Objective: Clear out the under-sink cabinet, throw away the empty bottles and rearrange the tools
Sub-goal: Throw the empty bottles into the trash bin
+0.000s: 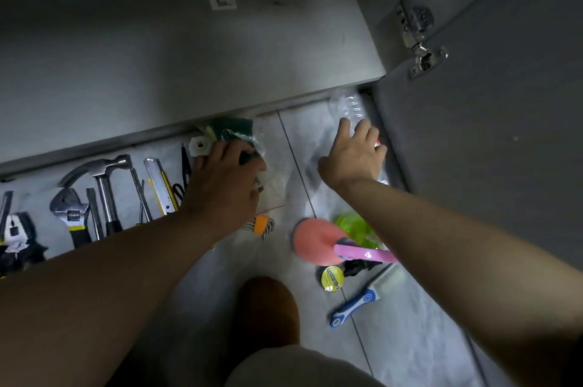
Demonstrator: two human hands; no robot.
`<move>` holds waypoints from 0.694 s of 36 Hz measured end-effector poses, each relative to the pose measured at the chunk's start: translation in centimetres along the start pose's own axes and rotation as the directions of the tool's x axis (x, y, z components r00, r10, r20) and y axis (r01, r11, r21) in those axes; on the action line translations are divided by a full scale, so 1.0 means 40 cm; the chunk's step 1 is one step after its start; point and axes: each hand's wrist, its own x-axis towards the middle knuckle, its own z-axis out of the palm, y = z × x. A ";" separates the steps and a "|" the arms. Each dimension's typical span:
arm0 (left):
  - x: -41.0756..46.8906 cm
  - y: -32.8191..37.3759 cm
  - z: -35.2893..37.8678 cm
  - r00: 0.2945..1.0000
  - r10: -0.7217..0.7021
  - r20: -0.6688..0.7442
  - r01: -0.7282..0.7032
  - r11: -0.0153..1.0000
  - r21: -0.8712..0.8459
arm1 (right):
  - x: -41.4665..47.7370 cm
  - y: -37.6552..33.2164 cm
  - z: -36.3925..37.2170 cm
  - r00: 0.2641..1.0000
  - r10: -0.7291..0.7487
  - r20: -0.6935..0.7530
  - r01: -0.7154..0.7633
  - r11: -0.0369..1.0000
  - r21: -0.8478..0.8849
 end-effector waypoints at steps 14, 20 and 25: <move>-0.025 0.002 0.001 0.996 -0.017 0.088 0.020 0.999 -0.036 | 0.005 0.026 0.022 0.927 0.101 0.362 -0.235 0.907 0.349; -0.041 0.042 -0.074 0.902 -0.035 0.430 -0.006 0.996 0.094 | -0.040 0.044 -0.116 0.961 -0.023 0.275 -0.094 0.909 0.406; -0.072 0.128 -0.175 0.928 0.001 0.373 -0.056 0.989 0.137 | -0.127 0.126 -0.281 0.968 -0.096 0.233 -0.013 0.904 0.428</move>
